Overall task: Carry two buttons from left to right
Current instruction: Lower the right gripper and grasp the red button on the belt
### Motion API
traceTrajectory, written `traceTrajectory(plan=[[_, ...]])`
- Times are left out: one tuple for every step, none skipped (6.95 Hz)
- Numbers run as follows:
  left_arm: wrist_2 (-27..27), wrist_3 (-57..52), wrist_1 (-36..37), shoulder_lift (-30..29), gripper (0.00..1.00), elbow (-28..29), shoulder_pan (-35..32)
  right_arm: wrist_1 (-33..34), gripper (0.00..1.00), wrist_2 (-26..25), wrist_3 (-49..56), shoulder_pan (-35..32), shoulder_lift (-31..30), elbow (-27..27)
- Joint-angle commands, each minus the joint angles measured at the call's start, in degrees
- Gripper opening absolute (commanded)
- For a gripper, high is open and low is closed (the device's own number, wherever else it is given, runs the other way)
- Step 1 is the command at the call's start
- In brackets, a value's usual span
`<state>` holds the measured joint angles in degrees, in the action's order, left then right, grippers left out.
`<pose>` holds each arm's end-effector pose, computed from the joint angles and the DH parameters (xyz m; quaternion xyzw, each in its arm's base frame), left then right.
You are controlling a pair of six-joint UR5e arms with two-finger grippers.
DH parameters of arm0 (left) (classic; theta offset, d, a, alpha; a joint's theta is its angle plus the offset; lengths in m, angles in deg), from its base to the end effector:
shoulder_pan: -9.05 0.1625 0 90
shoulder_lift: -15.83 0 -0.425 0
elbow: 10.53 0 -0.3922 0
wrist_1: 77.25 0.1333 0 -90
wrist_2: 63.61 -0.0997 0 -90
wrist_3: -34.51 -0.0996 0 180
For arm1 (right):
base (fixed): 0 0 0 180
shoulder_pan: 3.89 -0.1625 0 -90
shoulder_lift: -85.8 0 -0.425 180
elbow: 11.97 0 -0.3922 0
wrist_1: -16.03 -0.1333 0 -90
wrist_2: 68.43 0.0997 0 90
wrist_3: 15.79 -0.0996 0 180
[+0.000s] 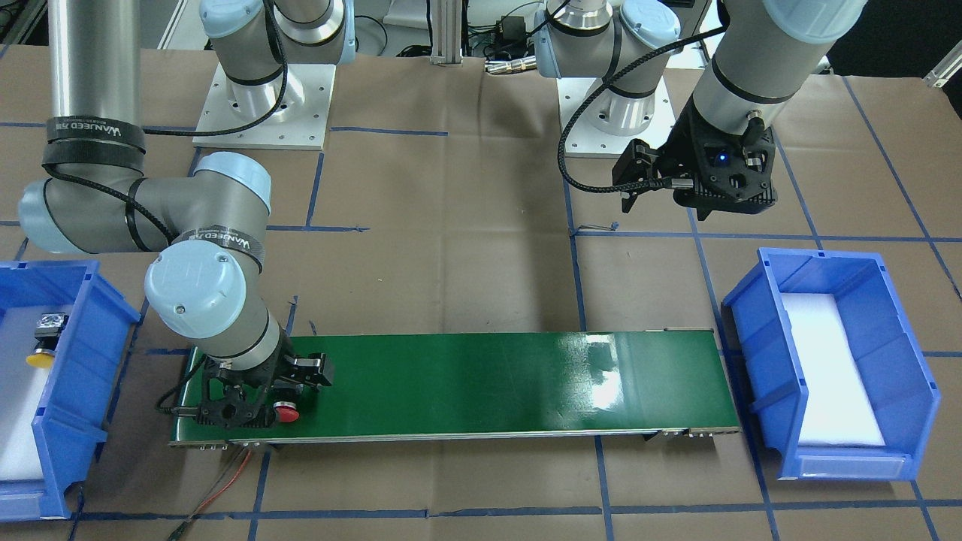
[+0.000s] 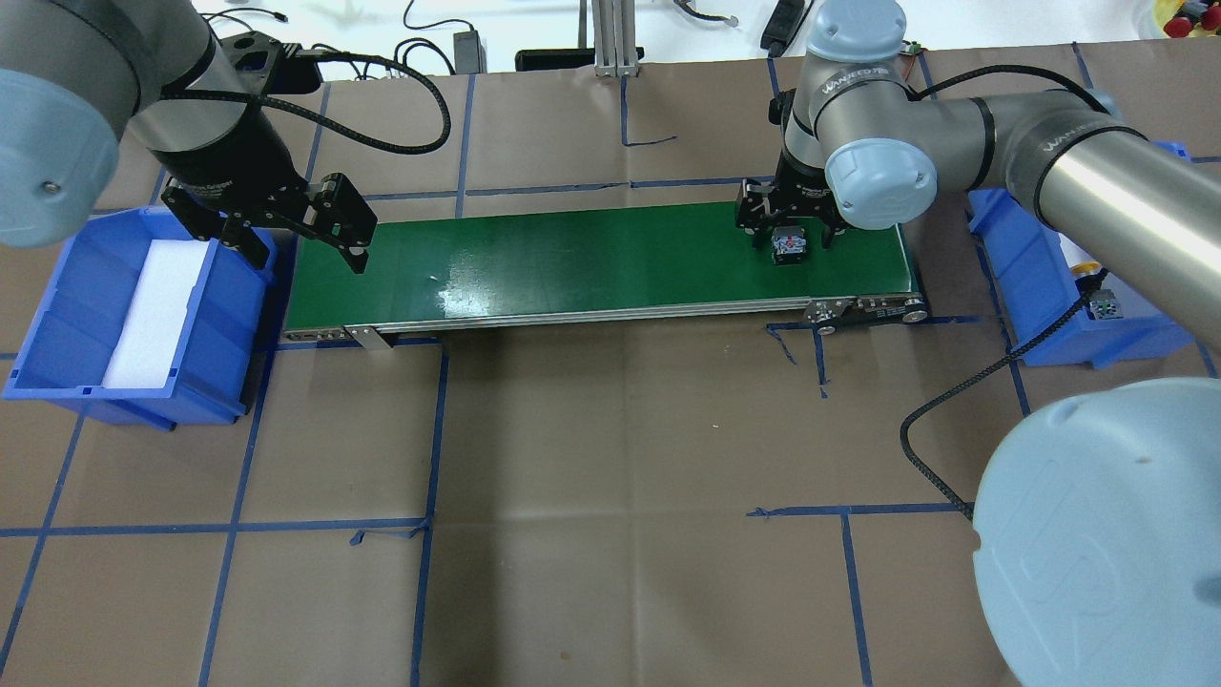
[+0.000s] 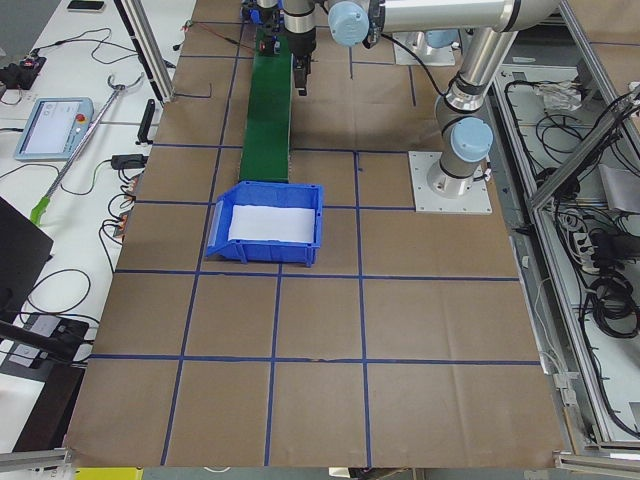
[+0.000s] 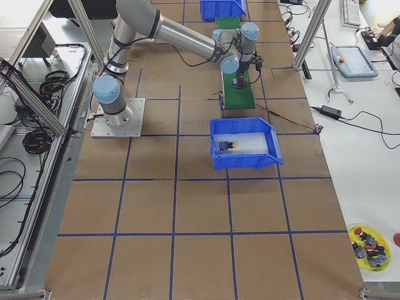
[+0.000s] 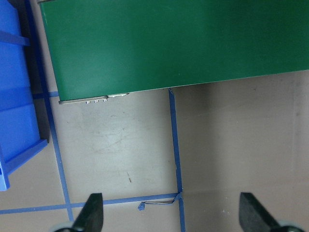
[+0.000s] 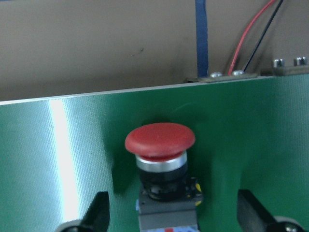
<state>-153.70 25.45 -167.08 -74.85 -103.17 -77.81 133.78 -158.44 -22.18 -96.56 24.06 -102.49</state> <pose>-0.1061 -0.4972 0.4598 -0.0516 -0.9983 -0.0274 0.0021 0.1631 -0.6360 0.2466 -0.0325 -0.9994 -0.0090 0.0008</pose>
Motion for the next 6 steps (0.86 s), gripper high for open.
traceTrajectory(plan=[[0.00, 0.00, 0.00, 0.06, 1.00, 0.00, -0.06, -0.42, 0.06, -0.61, 0.67, 0.04, -0.58, 0.52], [0.00, 0.00, 0.00, 0.06, 1.00, 0.00, 0.02, -0.59, 0.05, -1.22, 3.11, 0.21, -1.10, 0.61], [0.00, 0.00, 0.00, 0.06, 1.00, 0.00, 0.03, -0.42, 0.05, -3.31, 4.35, 0.56, -2.59, 0.79], [0.00, 0.00, 0.00, 0.06, 1.00, 0.00, -0.06, -0.59, 0.05, -2.55, 4.37, 1.78, -5.47, 1.66], [0.00, 0.00, 0.00, 0.06, 1.00, 0.00, -0.06, -2.60, 0.05, -2.55, 4.54, 5.89, -8.11, 3.32], [0.00, 0.00, 0.00, 0.15, 1.00, 0.00, -0.06, -8.19, 0.05, -2.37, 8.63, 11.93, -9.53, 5.60]])
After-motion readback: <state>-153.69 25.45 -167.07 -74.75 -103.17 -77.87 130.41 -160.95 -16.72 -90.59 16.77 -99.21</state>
